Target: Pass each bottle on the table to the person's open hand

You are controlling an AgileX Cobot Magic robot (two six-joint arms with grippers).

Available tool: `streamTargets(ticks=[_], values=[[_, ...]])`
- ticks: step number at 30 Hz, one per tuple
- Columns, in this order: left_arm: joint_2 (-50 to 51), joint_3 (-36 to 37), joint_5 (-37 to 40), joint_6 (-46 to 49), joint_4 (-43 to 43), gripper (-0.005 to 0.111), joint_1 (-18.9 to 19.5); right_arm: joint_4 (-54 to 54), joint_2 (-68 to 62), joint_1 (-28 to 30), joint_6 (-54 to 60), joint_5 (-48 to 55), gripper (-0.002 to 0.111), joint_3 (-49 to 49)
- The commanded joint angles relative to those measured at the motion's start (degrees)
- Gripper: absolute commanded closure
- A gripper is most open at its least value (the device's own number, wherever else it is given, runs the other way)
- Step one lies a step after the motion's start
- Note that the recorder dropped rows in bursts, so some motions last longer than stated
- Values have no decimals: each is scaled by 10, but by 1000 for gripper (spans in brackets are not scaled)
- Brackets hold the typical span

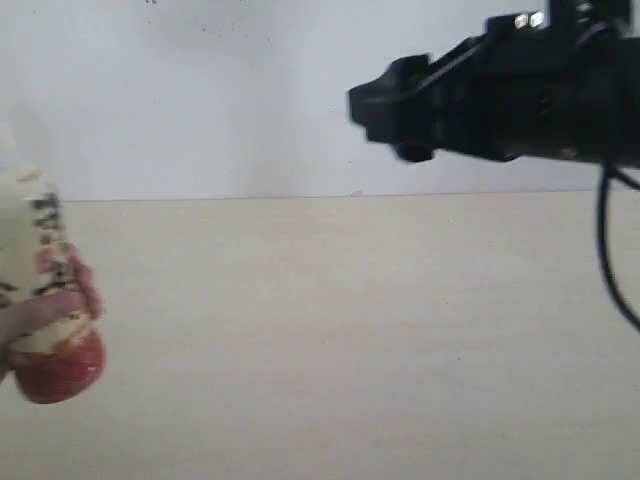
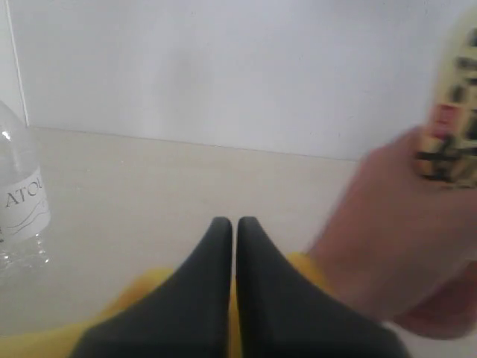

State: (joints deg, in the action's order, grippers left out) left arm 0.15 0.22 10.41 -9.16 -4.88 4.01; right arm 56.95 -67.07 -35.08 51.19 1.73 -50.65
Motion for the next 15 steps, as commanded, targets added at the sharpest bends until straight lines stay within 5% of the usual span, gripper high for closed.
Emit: streamTargets(ticks=[1, 3, 9, 15], values=[[-2, -2, 1, -1, 0, 103, 2, -11, 97, 77, 9, 23, 89, 30], [-2, -2, 1, -1, 0, 103, 2, -15, 140, 108, 20, 42, 107, 45], [-2, -2, 1, -1, 0, 103, 2, -42, 256, 180, 15, 89, 107, 96], [-2, -2, 1, -1, 0, 103, 2, -30, 324, 186, 11, 90, 107, 106]])
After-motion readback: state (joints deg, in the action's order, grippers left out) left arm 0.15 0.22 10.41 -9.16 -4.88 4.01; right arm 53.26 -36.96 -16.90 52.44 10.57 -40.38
